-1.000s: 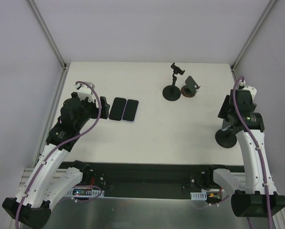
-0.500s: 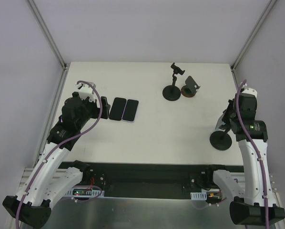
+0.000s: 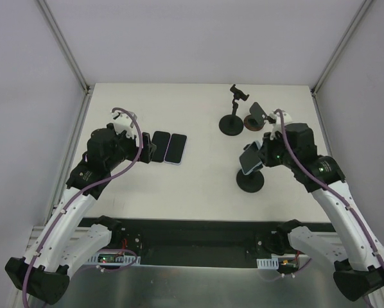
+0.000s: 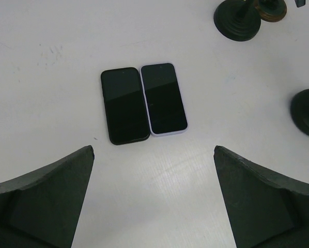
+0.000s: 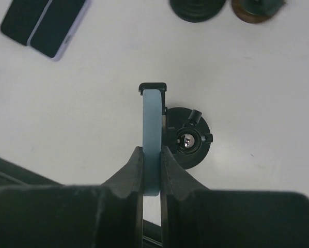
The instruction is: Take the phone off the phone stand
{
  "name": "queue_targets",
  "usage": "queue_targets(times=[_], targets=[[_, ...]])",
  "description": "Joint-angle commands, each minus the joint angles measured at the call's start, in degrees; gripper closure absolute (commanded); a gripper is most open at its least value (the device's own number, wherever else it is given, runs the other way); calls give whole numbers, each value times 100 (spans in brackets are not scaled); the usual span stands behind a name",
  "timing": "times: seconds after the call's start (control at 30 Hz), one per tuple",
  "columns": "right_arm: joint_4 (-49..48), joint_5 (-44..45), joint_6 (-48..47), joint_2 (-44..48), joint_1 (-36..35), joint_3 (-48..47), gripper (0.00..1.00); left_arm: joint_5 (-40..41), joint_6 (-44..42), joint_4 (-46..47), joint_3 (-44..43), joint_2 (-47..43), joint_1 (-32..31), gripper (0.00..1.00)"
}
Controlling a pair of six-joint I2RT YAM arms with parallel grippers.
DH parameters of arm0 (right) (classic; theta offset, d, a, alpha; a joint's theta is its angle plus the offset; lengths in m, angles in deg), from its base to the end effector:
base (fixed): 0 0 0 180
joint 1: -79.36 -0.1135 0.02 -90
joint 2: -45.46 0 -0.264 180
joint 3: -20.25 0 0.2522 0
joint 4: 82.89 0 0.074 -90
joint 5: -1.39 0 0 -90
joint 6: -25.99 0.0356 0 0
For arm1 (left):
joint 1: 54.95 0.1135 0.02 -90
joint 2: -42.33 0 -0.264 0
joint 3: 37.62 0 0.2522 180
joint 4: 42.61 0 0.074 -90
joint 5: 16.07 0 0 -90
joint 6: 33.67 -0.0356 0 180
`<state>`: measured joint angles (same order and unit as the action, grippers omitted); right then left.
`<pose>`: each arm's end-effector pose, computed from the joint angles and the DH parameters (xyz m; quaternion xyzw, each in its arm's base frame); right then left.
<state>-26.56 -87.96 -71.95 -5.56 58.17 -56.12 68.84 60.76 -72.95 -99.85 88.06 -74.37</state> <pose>0.1641 0.0632 0.3703 -0.2161 0.8430 0.0519 0.4898 0.1723 -0.0641 0.3480 0.1297 0.7761 -0.1615 0.5956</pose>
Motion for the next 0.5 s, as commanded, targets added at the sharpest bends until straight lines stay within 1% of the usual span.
queue_targets(times=[0.0, 0.07, 0.1, 0.17, 0.2, 0.27, 0.37, 0.4, 0.47], targets=[[-1136, -661, -444, -337, -998, -251, 99, -432, -126, 190, -5, -3, 17, 1], [-1311, -767, -664, -591, -1342, -287, 99, -642, -178, 234, 4, -12, 17, 1], [-1382, -959, -717, -671, -1614, -296, 99, -713, -188, 260, 13, -3, 26, 1], [-1540, -1249, -848, -908, -1800, -313, 99, -1010, -240, 348, 39, -3, 17, 1], [-1584, -1538, -893, -970, -1949, -322, 99, -1117, -258, 392, 48, 14, 17, 1], [-1629, -1751, -1059, -1137, -2151, -357, 99, -1511, -328, 471, 74, 58, 8, 1], [-1541, -2085, -1252, -1278, -2301, -427, 99, -1890, -390, 541, 74, 128, 8, 1], [-1523, -2129, -1271, -1287, -2319, -428, 99, -2161, -390, 576, 83, 137, 8, 1], [-1462, -2209, -1315, -1278, -2346, -428, 99, -2400, -503, 629, 101, 172, 0, 1]])
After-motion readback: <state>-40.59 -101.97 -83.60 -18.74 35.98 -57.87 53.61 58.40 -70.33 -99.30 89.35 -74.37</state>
